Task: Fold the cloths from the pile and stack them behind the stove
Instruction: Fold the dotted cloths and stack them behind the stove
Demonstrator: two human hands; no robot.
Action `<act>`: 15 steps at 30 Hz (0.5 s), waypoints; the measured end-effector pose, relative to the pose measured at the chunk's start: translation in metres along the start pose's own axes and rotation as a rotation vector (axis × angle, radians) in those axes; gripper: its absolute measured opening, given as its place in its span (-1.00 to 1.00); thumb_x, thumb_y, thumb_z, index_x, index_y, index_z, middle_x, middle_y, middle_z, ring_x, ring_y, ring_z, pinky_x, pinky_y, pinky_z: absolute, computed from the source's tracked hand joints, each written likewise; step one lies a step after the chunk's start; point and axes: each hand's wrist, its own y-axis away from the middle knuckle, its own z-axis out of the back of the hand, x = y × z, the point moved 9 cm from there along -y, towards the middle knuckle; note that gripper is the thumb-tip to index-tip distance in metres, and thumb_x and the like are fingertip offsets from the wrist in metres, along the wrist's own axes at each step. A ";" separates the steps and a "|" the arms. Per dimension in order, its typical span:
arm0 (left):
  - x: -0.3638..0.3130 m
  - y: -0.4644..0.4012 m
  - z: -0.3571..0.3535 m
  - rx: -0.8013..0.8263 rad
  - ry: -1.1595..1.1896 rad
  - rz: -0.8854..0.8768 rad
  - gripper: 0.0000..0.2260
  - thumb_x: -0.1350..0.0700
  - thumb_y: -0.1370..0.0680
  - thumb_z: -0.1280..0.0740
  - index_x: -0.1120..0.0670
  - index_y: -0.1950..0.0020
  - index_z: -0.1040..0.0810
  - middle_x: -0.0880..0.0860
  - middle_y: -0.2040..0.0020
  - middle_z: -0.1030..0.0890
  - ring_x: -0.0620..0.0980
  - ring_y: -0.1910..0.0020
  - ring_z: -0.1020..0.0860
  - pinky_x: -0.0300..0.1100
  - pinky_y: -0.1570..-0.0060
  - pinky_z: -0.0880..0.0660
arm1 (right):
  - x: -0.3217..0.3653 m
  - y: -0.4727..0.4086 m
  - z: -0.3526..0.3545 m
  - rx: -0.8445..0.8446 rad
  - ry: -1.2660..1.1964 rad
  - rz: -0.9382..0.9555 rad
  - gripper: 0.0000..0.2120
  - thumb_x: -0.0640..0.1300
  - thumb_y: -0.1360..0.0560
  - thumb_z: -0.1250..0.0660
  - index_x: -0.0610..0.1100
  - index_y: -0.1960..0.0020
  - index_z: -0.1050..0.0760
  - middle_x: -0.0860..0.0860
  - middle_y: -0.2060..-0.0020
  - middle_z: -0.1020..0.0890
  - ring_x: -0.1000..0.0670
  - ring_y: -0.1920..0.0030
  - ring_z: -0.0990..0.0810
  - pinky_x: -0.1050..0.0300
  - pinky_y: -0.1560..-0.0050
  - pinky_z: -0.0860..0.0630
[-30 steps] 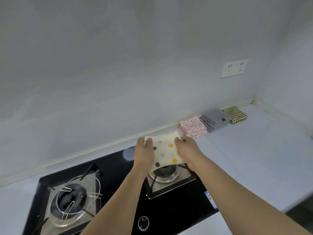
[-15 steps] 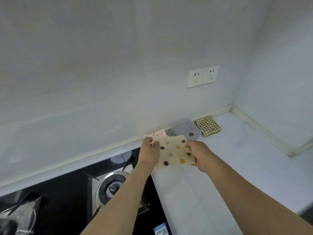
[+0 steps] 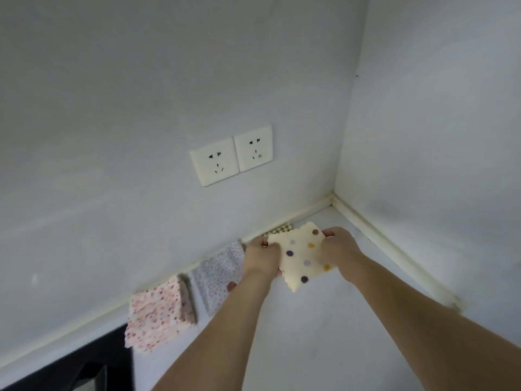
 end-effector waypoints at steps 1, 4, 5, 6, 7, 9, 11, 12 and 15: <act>-0.006 -0.014 -0.015 -0.004 -0.017 0.007 -0.87 0.25 -0.50 -0.17 0.09 0.14 -0.49 0.14 0.13 -0.65 0.15 0.15 -0.65 0.10 0.18 -0.64 | 0.001 -0.018 0.009 -0.010 0.016 0.013 -0.66 -0.35 -0.48 -0.06 -0.16 -0.09 -0.53 -0.07 0.06 -0.59 -0.09 0.08 -0.54 0.07 0.13 -0.48; -0.015 -0.054 -0.056 -0.005 -0.067 0.026 -0.83 0.25 -0.48 -0.15 0.13 0.10 -0.54 0.19 0.13 -0.67 0.20 0.17 -0.66 0.15 0.18 -0.64 | -0.001 -0.067 0.029 -0.041 0.080 0.051 -0.72 -0.34 -0.48 -0.06 -0.10 -0.02 -0.46 -0.03 0.13 -0.55 -0.05 0.15 -0.51 0.09 0.15 -0.47; -0.016 -0.068 -0.069 0.001 -0.079 0.035 -0.81 0.26 -0.49 -0.15 0.14 0.10 -0.55 0.19 0.13 -0.66 0.19 0.21 -0.66 0.13 0.21 -0.64 | -0.003 -0.083 0.033 -0.057 0.101 0.061 -0.73 -0.34 -0.48 -0.06 -0.09 -0.02 -0.46 -0.03 0.11 -0.55 -0.06 0.14 -0.51 0.08 0.13 -0.48; -0.016 -0.080 -0.081 0.001 -0.092 0.045 -0.80 0.27 -0.51 -0.14 0.13 0.09 -0.55 0.18 0.13 -0.66 0.17 0.26 -0.65 0.11 0.22 -0.65 | -0.007 -0.098 0.037 -0.075 0.122 0.069 -0.72 -0.33 -0.48 -0.07 -0.10 -0.05 -0.47 -0.04 0.07 -0.56 -0.07 0.10 -0.52 0.09 0.11 -0.47; -0.015 -0.093 -0.092 -0.005 -0.106 0.054 -0.80 0.27 -0.52 -0.13 0.12 0.10 -0.55 0.16 0.15 -0.65 0.16 0.30 -0.63 0.09 0.23 -0.65 | -0.011 -0.112 0.039 -0.089 0.146 0.081 -0.69 -0.33 -0.48 -0.08 -0.12 -0.10 -0.48 -0.06 0.03 -0.57 -0.07 0.07 -0.51 0.10 0.10 -0.46; -0.011 -0.117 -0.111 -0.018 -0.131 0.072 -0.78 0.26 -0.54 -0.11 0.08 0.14 -0.53 0.14 0.17 -0.63 0.16 0.32 -0.62 0.07 0.21 -0.65 | -0.020 -0.139 0.040 -0.110 0.212 0.114 -0.67 -0.32 -0.48 -0.09 -0.15 -0.16 -0.49 -0.07 -0.04 -0.57 -0.06 0.04 -0.48 0.14 0.08 -0.39; -0.004 -0.140 -0.128 -0.020 -0.134 0.092 -0.76 0.27 -0.55 -0.11 0.05 0.17 -0.51 0.12 0.18 -0.61 0.19 0.21 -0.64 0.09 0.19 -0.64 | -0.029 -0.162 0.040 -0.144 0.297 0.163 -0.69 -0.31 -0.49 -0.12 -0.18 -0.16 -0.49 -0.09 -0.06 -0.59 -0.09 0.00 -0.50 0.19 0.06 -0.34; 0.001 -0.151 -0.135 -0.020 -0.120 0.111 -0.76 0.29 -0.55 -0.11 0.04 0.16 -0.50 0.11 0.18 -0.60 0.20 0.15 -0.63 0.12 0.18 -0.64 | -0.033 -0.172 0.040 -0.165 0.342 0.189 -0.71 -0.31 -0.49 -0.13 -0.18 -0.16 -0.50 -0.10 -0.06 -0.60 -0.11 -0.04 -0.53 0.19 0.05 -0.34; 0.013 -0.177 -0.153 -0.039 -0.125 0.131 -0.75 0.29 -0.55 -0.11 0.02 0.18 -0.47 0.05 0.21 -0.56 0.20 0.08 -0.61 0.15 0.12 -0.63 | -0.046 -0.195 0.038 -0.213 0.412 0.221 -0.69 -0.29 -0.51 -0.15 -0.15 -0.21 -0.50 -0.09 -0.09 -0.62 -0.11 -0.12 -0.56 0.16 -0.06 -0.42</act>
